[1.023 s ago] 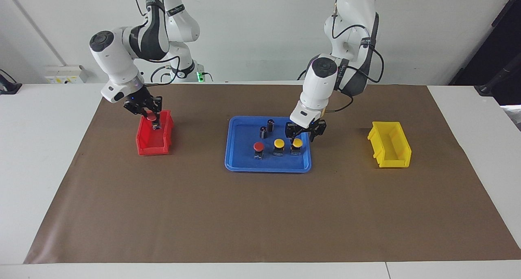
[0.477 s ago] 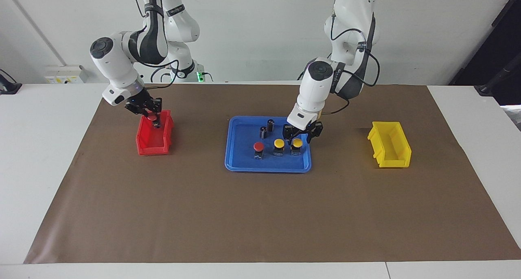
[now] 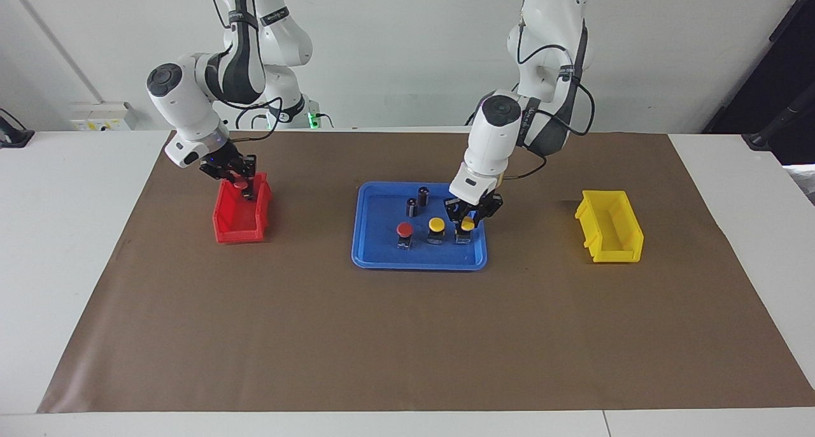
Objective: Sort red and yellow buttons by color
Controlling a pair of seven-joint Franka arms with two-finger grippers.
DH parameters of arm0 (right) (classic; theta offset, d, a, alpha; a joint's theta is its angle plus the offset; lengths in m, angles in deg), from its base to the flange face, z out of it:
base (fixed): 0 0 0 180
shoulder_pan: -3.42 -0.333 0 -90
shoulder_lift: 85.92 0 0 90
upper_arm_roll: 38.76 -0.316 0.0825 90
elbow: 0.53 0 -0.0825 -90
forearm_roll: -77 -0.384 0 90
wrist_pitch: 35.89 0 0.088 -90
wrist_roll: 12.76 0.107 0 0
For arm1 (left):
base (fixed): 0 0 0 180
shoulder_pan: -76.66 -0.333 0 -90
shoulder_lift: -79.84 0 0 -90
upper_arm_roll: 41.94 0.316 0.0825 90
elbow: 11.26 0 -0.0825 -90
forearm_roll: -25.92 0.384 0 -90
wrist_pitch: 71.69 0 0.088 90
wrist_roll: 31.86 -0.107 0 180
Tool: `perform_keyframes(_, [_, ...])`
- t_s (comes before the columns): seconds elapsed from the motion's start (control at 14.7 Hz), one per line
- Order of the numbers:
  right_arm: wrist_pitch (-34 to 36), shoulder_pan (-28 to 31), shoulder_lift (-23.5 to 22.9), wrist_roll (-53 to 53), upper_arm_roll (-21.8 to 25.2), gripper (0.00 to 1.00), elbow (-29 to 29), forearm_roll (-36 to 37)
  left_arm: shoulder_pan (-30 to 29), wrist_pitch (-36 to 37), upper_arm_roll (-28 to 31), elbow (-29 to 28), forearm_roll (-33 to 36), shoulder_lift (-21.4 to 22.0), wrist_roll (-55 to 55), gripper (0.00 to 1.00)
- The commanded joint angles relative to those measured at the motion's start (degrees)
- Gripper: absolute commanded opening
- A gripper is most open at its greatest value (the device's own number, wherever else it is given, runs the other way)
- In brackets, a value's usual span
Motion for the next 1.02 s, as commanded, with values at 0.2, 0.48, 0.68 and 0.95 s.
perform_keyframes(0.2, [-1.24, 0.1, 0.19, 0.06, -0.36, 0.59, 0.47, -0.16, -9.05, 23.81, 1.06, 10.51, 0.73, 8.79, -11.59, 0.01])
perform_keyframes(0.48, [4.35, -0.16, -2.52, -0.03, -0.63, 0.65, -6.79, 1.25, -21.89, 25.59, 1.14, 9.2, 0.73, 10.49, -28.65, 0.01])
perform_keyframes(0.68, [12.27, -1.3, -6.03, 0.85, -1.94, 0.7, -18.04, 3.01, -28.94, 19.28, 1.14, 3.14, 0.73, 11.71, -36.06, 0.01])
perform_keyframes(0.95, [15.38, -13.22, -12.89, 14.43, -2.12, 0.8, -31.24, 2.92, -32.89, 13.47, 1.23, -1.26, 0.73, 11.01, -37.91, 0.01])
